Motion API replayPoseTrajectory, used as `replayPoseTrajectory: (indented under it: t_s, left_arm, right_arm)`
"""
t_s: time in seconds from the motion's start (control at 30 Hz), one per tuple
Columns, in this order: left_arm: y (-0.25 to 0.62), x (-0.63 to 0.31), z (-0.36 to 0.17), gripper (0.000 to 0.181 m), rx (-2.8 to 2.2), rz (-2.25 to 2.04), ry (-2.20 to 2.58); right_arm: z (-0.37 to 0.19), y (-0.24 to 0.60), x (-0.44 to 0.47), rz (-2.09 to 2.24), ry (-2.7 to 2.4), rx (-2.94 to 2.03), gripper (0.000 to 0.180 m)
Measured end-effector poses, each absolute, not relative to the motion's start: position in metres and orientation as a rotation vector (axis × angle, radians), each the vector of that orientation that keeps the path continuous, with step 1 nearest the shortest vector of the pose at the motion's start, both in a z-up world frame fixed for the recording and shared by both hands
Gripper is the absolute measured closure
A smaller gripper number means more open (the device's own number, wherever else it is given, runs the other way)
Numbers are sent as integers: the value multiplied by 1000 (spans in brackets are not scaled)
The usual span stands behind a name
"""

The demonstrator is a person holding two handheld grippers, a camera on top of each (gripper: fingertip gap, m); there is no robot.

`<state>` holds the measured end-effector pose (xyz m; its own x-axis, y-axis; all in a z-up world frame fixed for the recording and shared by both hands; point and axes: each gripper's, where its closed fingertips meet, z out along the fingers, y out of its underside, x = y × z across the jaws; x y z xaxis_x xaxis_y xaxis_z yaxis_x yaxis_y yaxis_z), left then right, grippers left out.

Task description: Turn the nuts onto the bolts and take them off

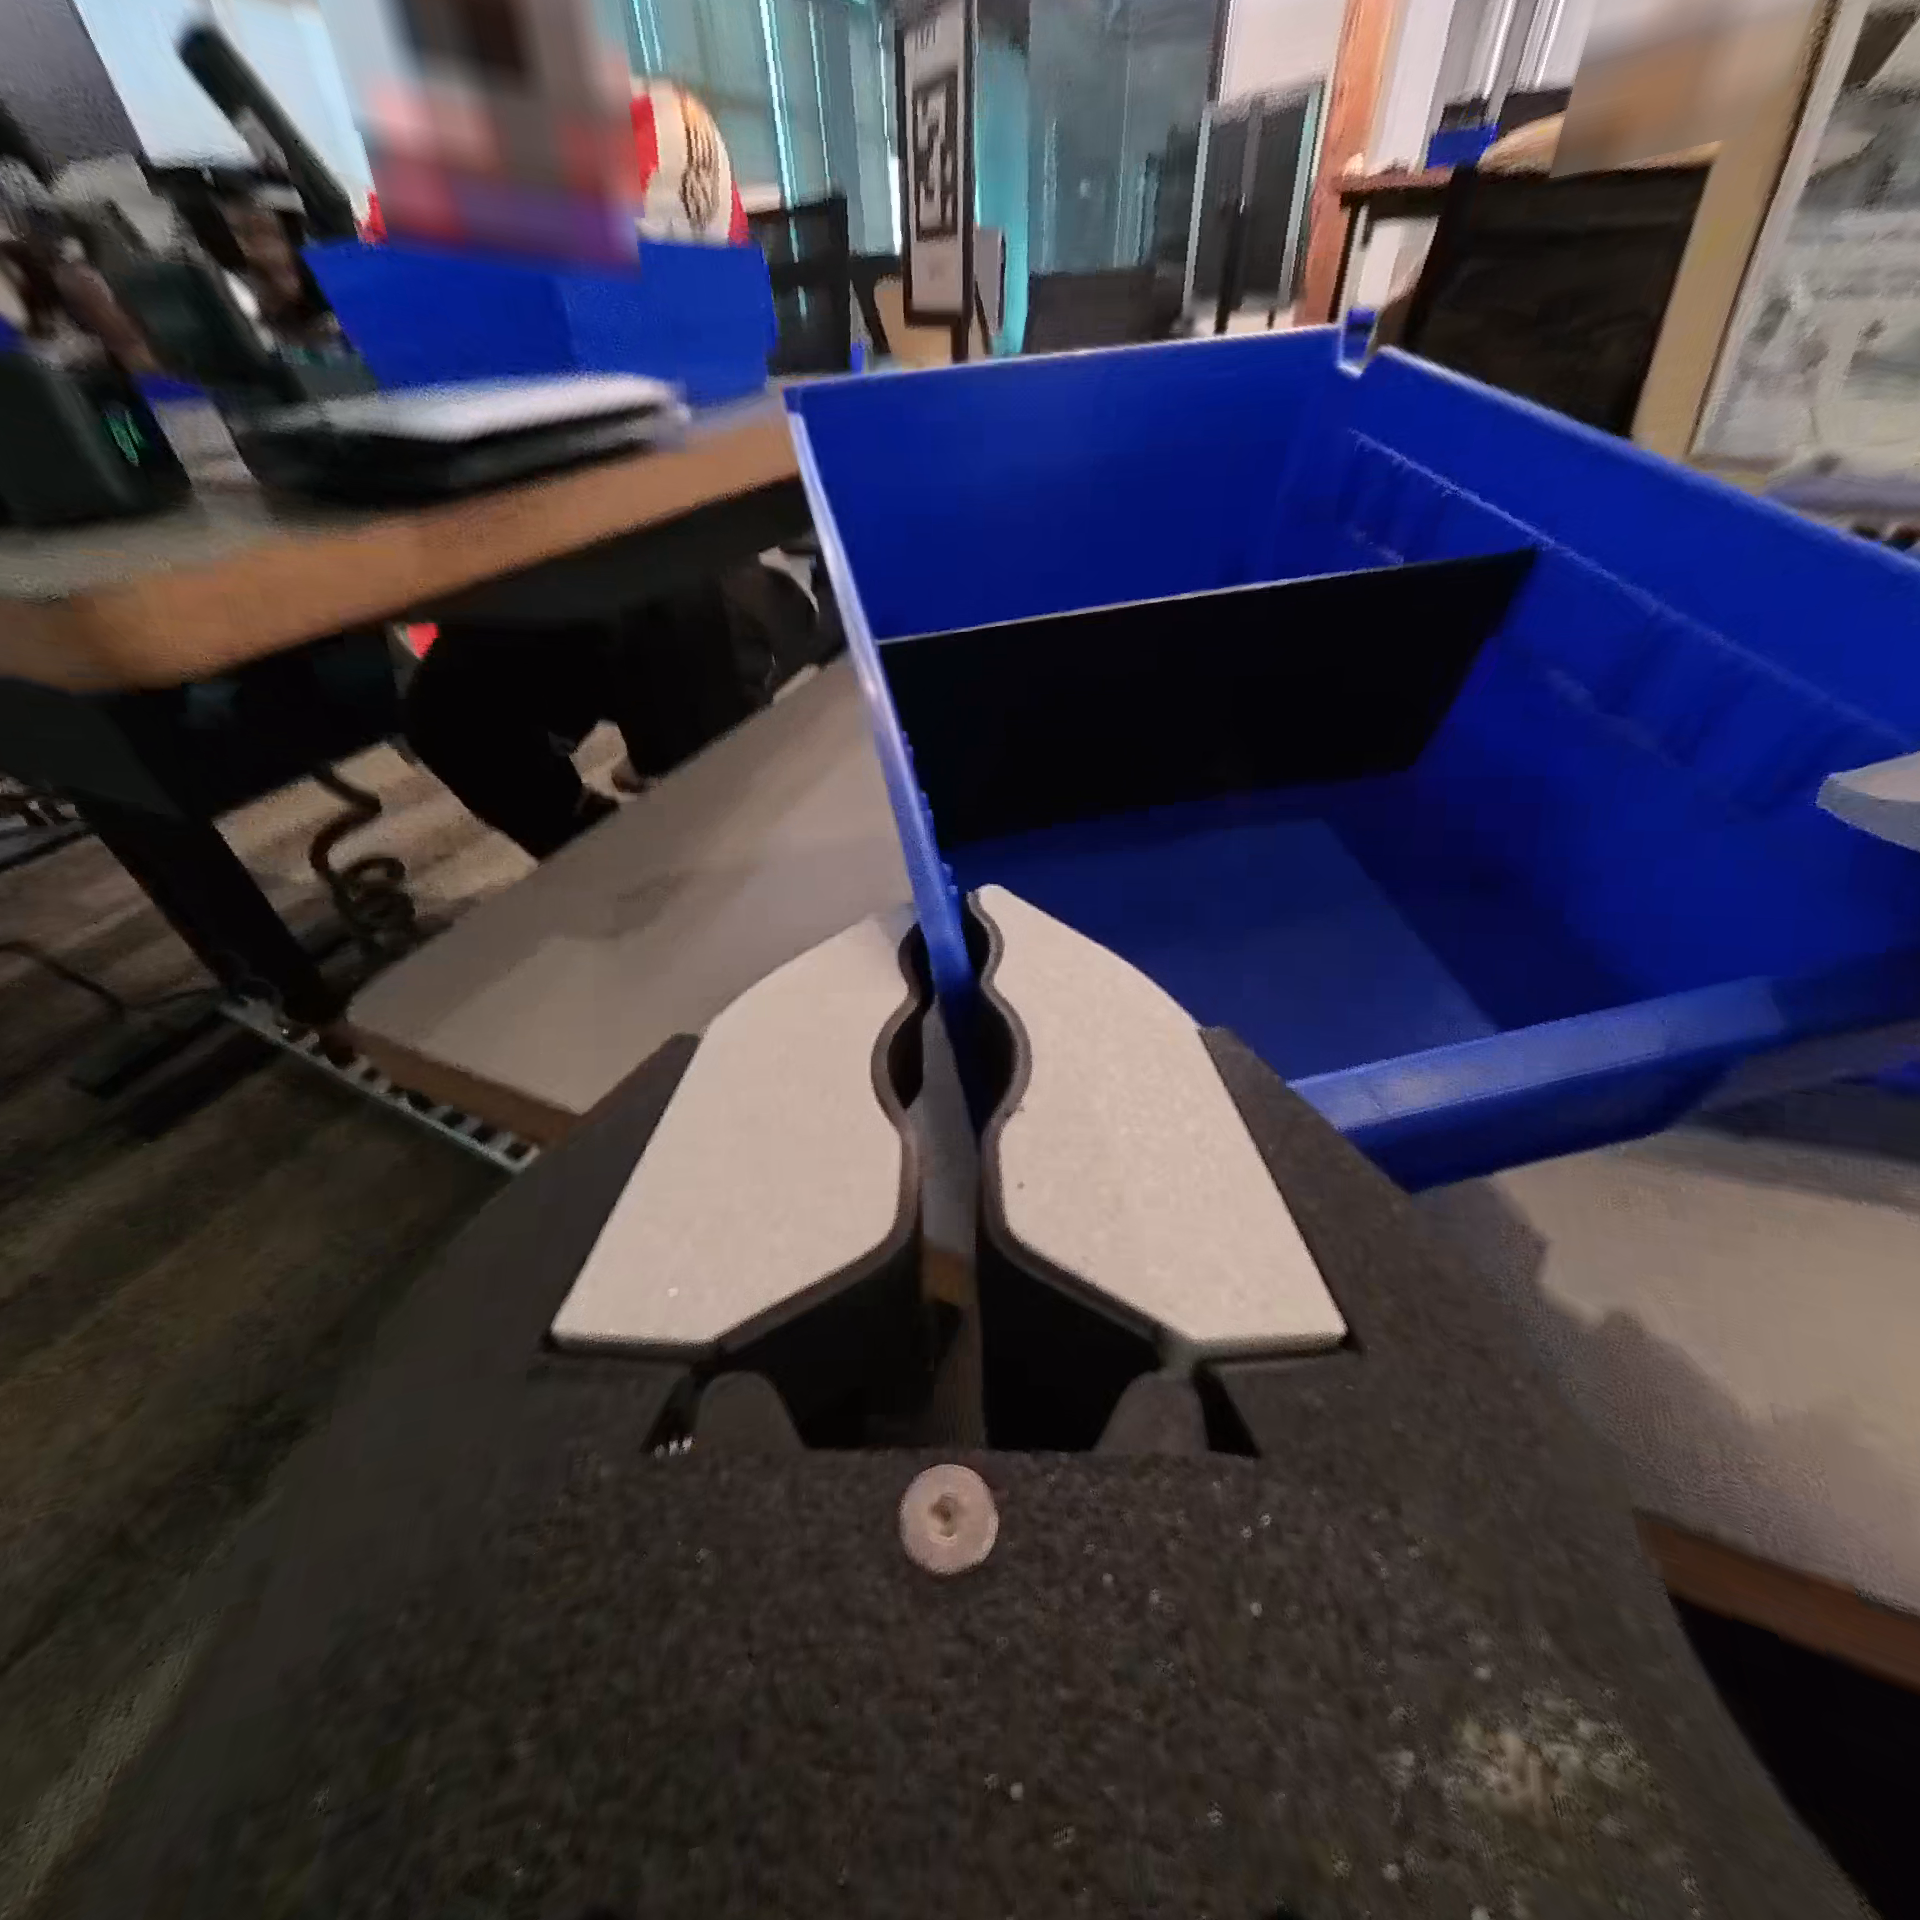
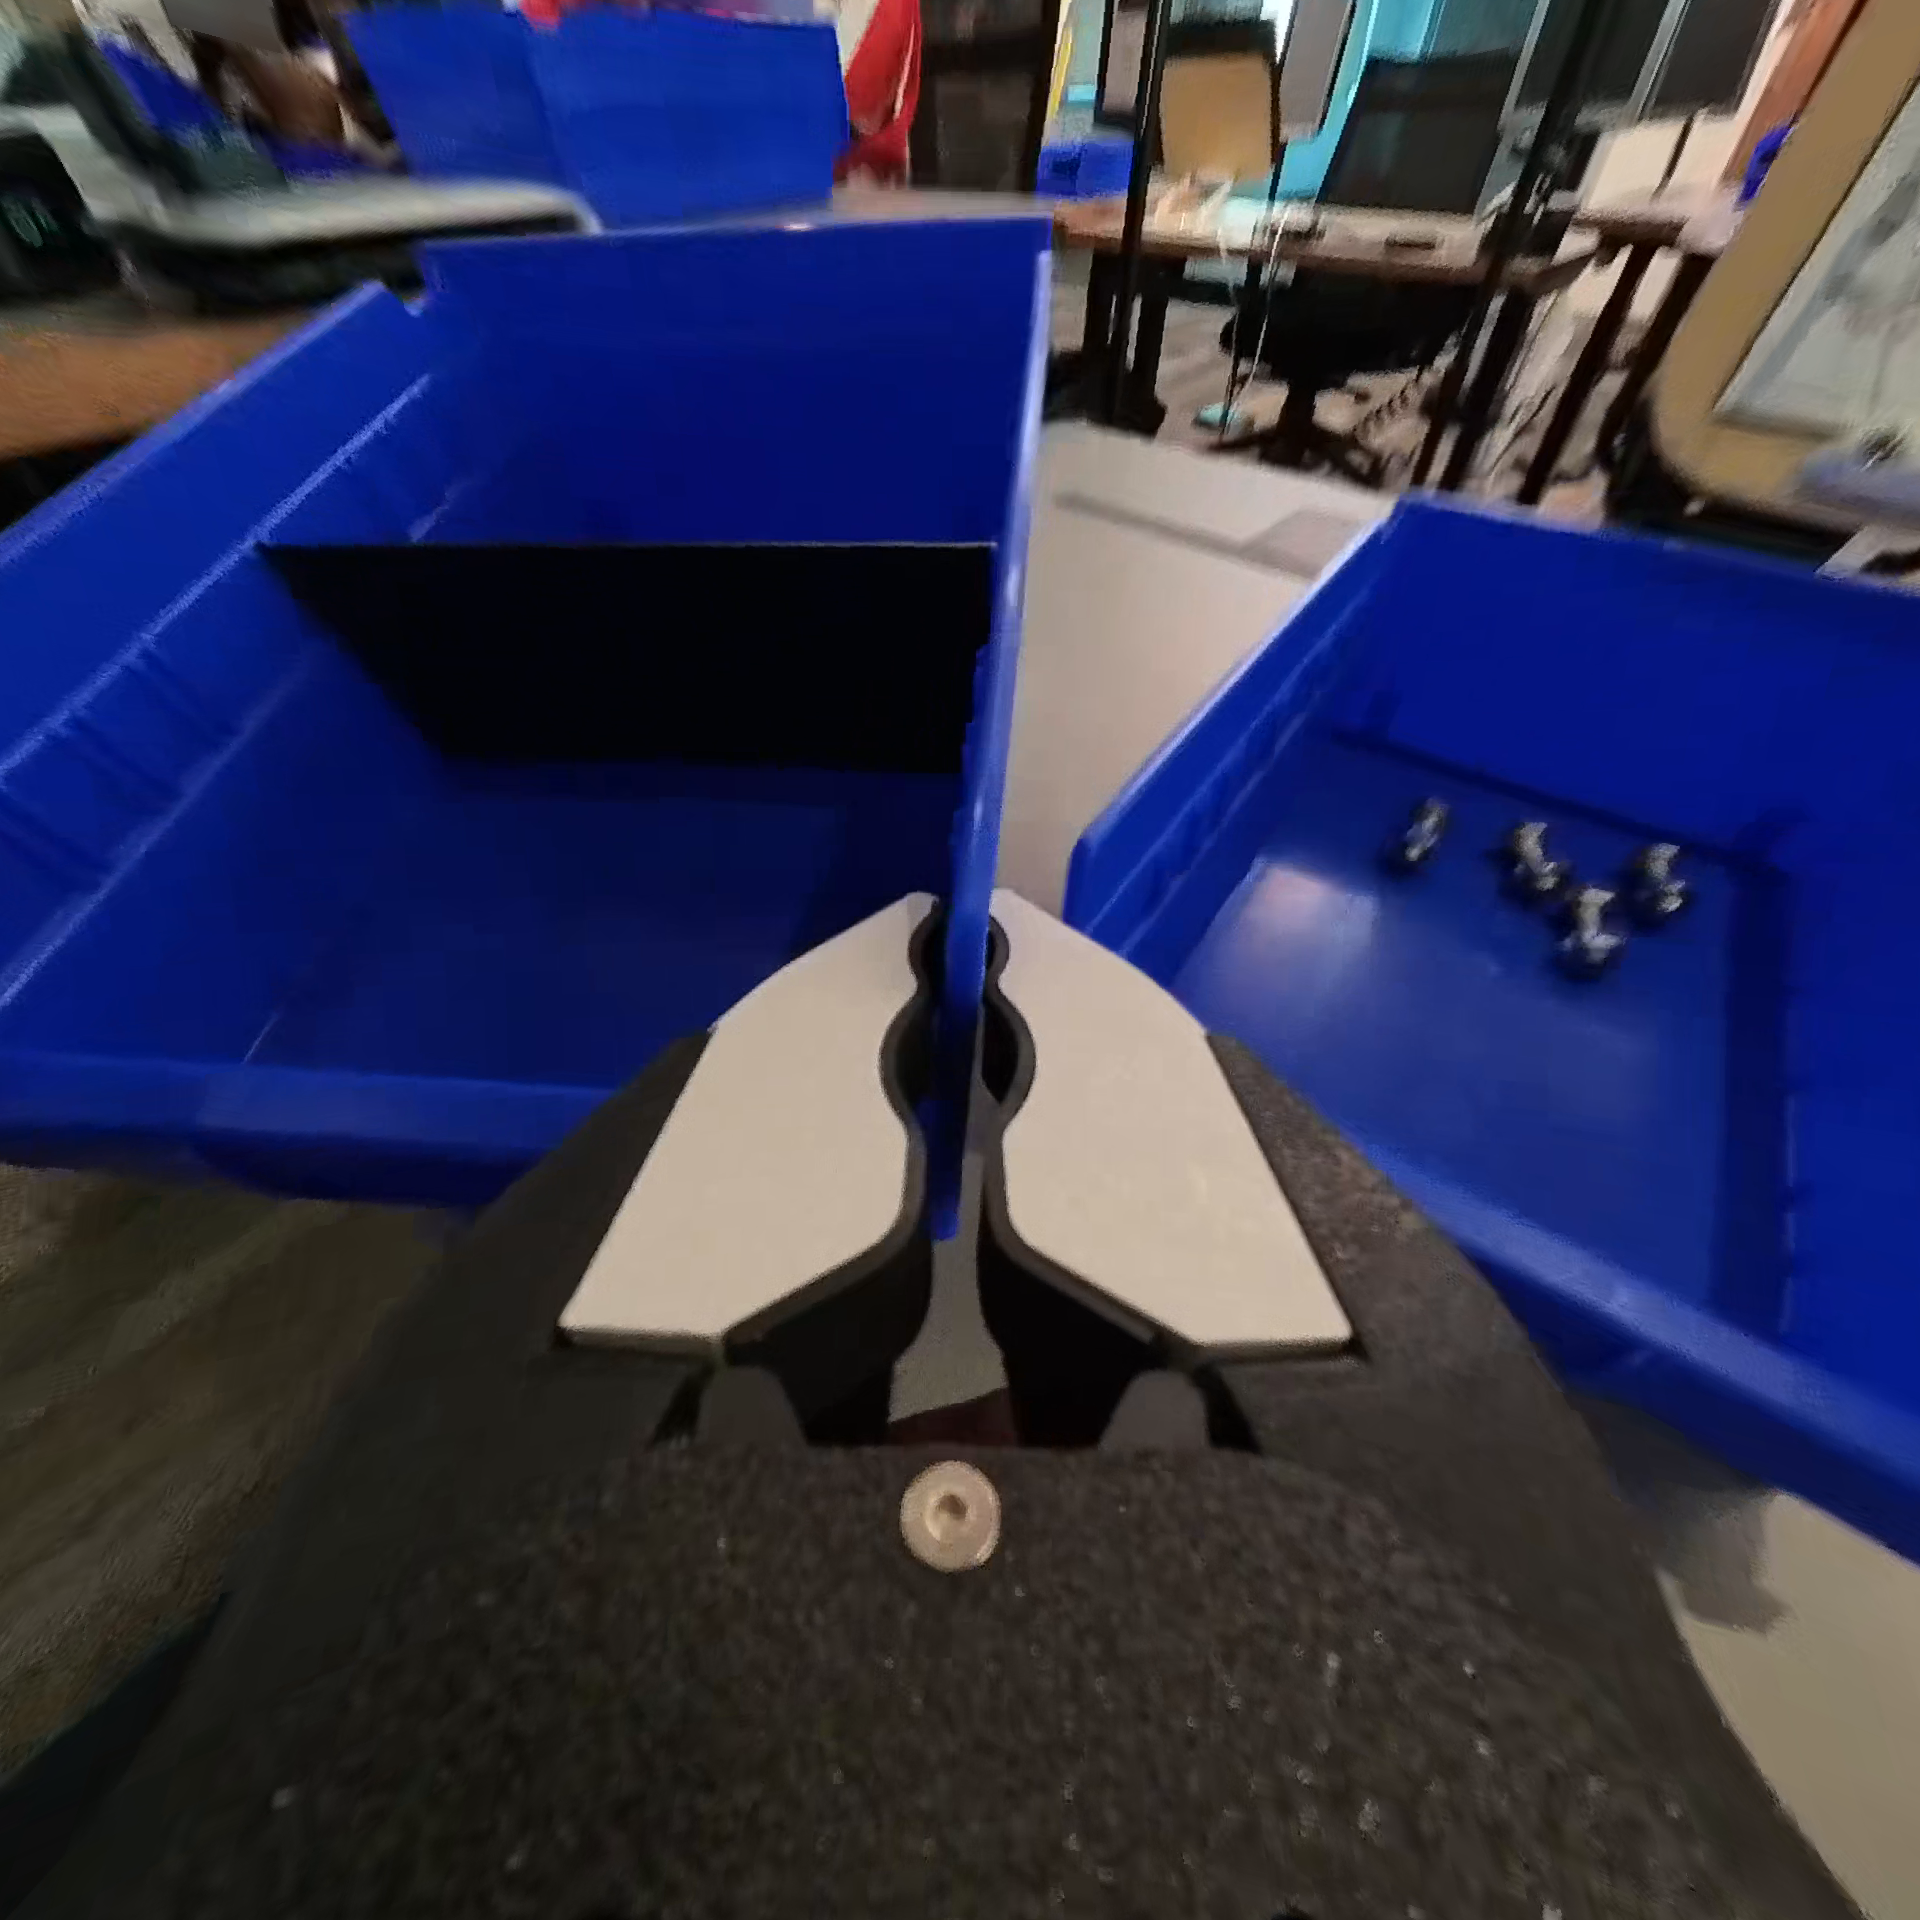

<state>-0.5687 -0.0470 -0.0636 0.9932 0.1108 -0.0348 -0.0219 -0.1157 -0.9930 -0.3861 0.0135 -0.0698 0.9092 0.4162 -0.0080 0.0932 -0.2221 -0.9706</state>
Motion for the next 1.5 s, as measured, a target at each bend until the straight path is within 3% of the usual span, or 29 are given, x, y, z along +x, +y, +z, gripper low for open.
replayPoseTrajectory:
  t_s: [0.2,0.37,0.53,0.77,0.97,1.37,1.43,1.47,1.5]
  left_arm:
    - [-18,-481,19,176,-1504,6,99]
    - [16,-329,34,175,-1498,-194,322]
    - [27,-162,9,176,-1542,-405,467]
    - [2,14,-53,176,-1642,-467,642]
    - [-13,60,-93,174,-1693,-401,700]
    - [-22,82,-121,168,-1723,-398,802]
    - [-27,84,-127,159,-1756,-442,824]
    - [-30,82,-130,150,-1783,-464,837]
    - [-35,78,-131,143,-1798,-484,854]
  right_arm:
    - [16,12,-291,179,-228,-1622,176]
    - [54,-7,-138,-84,-45,-1596,177]
    - [33,-35,20,-252,134,-1691,177]
    - [-55,-85,188,-265,404,-1842,177]
    - [-102,-88,237,-171,420,-1913,177]
    - [-130,-87,262,-98,435,-1920,176]
    - [-130,-88,262,-108,440,-1907,176]
    - [-129,-89,262,-139,432,-1903,171]
    - [-126,-92,264,-182,436,-1890,153]
